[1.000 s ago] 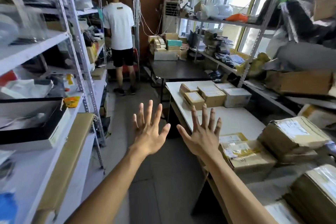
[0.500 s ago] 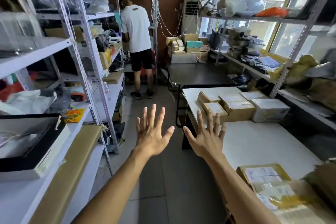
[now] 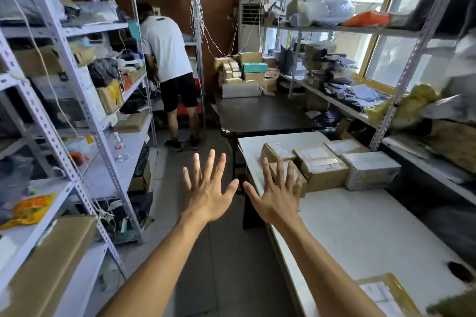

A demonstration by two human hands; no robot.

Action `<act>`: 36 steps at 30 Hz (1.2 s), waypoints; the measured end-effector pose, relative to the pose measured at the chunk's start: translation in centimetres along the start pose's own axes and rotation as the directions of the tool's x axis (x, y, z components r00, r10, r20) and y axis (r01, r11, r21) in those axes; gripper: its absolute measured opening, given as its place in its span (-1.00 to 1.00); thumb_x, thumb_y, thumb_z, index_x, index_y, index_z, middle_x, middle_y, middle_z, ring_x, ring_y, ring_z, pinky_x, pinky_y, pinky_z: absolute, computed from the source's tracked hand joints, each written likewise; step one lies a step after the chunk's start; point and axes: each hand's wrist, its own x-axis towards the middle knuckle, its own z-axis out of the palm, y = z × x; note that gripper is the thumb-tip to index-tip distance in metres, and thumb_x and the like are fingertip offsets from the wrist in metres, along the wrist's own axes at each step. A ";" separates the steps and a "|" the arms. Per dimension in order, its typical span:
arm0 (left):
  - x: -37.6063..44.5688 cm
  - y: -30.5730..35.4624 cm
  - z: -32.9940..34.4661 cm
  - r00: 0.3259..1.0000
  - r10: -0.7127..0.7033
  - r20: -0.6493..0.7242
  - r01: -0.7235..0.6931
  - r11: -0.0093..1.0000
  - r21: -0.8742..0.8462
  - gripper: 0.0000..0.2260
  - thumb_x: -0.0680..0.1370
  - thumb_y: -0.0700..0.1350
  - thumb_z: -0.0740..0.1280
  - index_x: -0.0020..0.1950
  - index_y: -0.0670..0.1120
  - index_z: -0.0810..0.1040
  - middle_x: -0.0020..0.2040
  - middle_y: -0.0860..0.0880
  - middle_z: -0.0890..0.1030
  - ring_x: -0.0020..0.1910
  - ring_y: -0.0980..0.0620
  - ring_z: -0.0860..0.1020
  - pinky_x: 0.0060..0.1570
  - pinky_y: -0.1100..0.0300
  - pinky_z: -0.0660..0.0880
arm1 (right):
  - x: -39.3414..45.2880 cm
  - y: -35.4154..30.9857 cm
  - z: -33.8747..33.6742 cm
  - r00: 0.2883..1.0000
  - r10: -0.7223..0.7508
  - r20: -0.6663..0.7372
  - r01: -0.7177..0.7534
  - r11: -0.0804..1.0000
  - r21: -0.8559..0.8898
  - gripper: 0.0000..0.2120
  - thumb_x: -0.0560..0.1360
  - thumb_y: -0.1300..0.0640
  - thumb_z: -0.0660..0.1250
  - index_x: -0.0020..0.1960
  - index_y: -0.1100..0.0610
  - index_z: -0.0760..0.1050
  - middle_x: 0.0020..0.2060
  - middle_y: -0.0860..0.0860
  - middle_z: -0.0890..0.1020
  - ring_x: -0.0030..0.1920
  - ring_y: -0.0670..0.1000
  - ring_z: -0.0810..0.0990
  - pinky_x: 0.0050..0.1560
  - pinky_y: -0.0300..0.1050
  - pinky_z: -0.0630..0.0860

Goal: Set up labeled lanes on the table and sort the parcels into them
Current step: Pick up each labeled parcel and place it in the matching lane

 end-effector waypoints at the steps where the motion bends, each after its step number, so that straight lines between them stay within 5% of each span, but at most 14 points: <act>1: 0.9 0.1 0.4 1.000 -0.003 0.003 0.003 1.000 -0.001 -0.33 0.64 0.32 -0.02 0.63 0.19 -0.27 0.60 0.14 -0.41 0.52 -0.02 -0.53 0.48 -0.21 -0.45 | 0.8 0.3 0.2 1.000 0.004 0.007 -0.004 1.000 -0.001 -0.20 0.57 -0.50 -0.15 0.64 -0.17 -0.34 0.63 0.00 -0.39 0.61 0.16 -0.43 0.58 0.26 -0.36; 19: 23.3 -1.3 10.9 0.984 0.034 0.174 -0.010 0.990 -0.139 -0.36 0.66 0.28 0.00 0.64 0.16 -0.24 0.62 0.12 -0.38 0.55 -0.02 -0.49 0.47 -0.21 -0.48 | 21.3 2.6 9.1 0.977 0.129 0.171 -0.124 0.991 -0.039 -0.21 0.59 -0.48 -0.14 0.64 -0.17 -0.39 0.61 0.02 -0.42 0.59 0.15 -0.49 0.57 0.26 -0.39; 30: 33.3 -2.1 16.3 0.894 -0.017 0.448 0.178 0.931 -0.320 -0.39 0.68 0.24 -0.01 0.65 0.15 -0.21 0.63 0.14 -0.34 0.59 -0.07 -0.40 0.50 -0.31 -0.33 | 30.5 5.6 13.3 0.950 0.254 0.184 -0.249 0.967 -0.049 -0.25 0.63 -0.41 -0.09 0.67 -0.13 -0.29 0.65 0.01 -0.32 0.62 0.14 -0.40 0.57 0.18 -0.38; 33: 35.6 -1.2 18.2 0.841 -0.023 0.540 0.325 0.821 -0.470 -0.39 0.69 0.22 0.03 0.66 0.15 -0.17 0.65 0.14 -0.26 0.63 -0.02 -0.25 0.56 -0.26 -0.20 | 32.5 7.2 14.2 0.936 0.296 0.191 -0.301 0.954 -0.005 -0.25 0.63 -0.40 -0.05 0.67 -0.15 -0.27 0.67 0.03 -0.24 0.65 0.14 -0.30 0.60 0.21 -0.27; 36: 38.3 -0.1 20.3 0.724 -0.053 0.688 0.613 0.507 -0.606 -0.39 0.68 0.23 0.09 0.65 0.19 -0.14 0.67 0.10 -0.07 0.64 -0.03 0.02 0.56 -0.19 0.06 | 34.9 9.1 14.9 0.919 0.337 0.202 -0.352 0.935 0.039 -0.26 0.64 -0.37 -0.01 0.68 -0.16 -0.24 0.68 0.05 -0.12 0.66 0.17 -0.13 0.60 0.22 -0.10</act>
